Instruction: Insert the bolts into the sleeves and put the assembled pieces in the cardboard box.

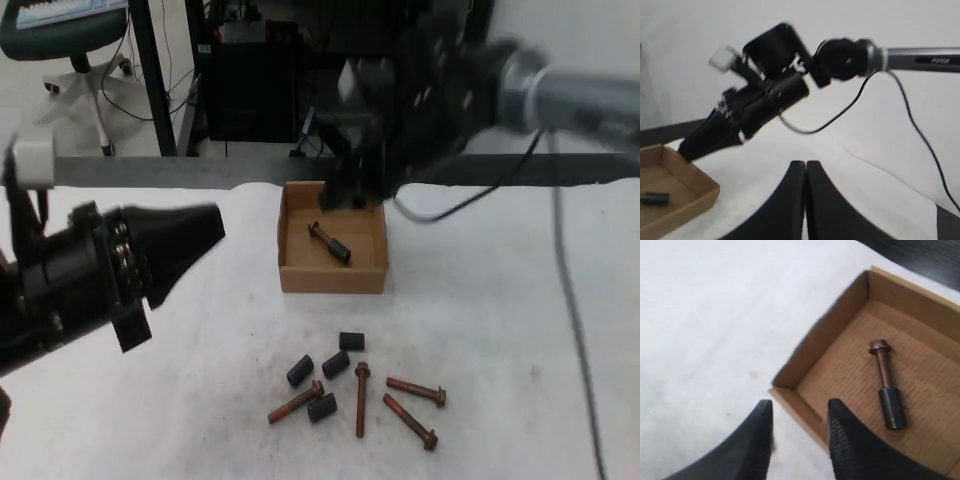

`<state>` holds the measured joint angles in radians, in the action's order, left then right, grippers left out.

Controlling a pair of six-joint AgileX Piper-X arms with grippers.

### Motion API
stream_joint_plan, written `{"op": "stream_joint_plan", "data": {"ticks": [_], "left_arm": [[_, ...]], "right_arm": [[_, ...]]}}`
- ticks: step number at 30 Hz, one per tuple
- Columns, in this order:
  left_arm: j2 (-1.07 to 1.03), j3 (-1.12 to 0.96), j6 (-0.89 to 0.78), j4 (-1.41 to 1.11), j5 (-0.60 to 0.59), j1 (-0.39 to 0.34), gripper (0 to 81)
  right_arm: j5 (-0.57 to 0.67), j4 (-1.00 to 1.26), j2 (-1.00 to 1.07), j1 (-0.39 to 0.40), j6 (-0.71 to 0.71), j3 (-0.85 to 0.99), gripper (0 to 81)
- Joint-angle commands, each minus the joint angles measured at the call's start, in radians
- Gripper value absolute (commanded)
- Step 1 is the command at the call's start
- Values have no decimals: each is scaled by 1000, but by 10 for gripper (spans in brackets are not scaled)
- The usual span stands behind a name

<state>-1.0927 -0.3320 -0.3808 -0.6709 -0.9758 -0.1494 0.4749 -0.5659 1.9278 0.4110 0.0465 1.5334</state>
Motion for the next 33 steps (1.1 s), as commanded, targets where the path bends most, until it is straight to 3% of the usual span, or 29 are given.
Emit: {"op": "stream_joint_plan", "data": {"ticks": [1, 5, 8, 11, 12, 14, 19, 27, 33], "left_arm": [[13, -2, 22, 41, -17, -20, 3], [13, -33, 86, 244, 11, -104, 3], [5, -106, 206, 593, 61, -173, 3], [-14, -199, 430, 924, 228, -244, 3], [-29, -234, 487, 1011, 335, -266, 3], [-66, -298, 534, 1128, 454, -293, 3], [-200, -461, 605, 1323, 474, -320, 13], [-344, -637, 650, 1476, 586, -384, 302], [-406, -645, 664, 1570, 658, -477, 334]], "right_arm": [[24, -141, -138, -3, 56, 10, 316], [28, -323, -237, -3, 125, 4, 216], [42, -450, -299, -3, 137, -20, 210], [49, -529, -359, -3, 137, -64, 210], [49, -535, -380, -3, 132, -86, 210], [49, -539, -414, -3, 122, -127, 210], [47, -538, -494, -3, 77, -240, 210], [-103, -538, -575, -6, 68, -400, 210], [-92, -510, -587, -35, 65, -496, 210]]}}
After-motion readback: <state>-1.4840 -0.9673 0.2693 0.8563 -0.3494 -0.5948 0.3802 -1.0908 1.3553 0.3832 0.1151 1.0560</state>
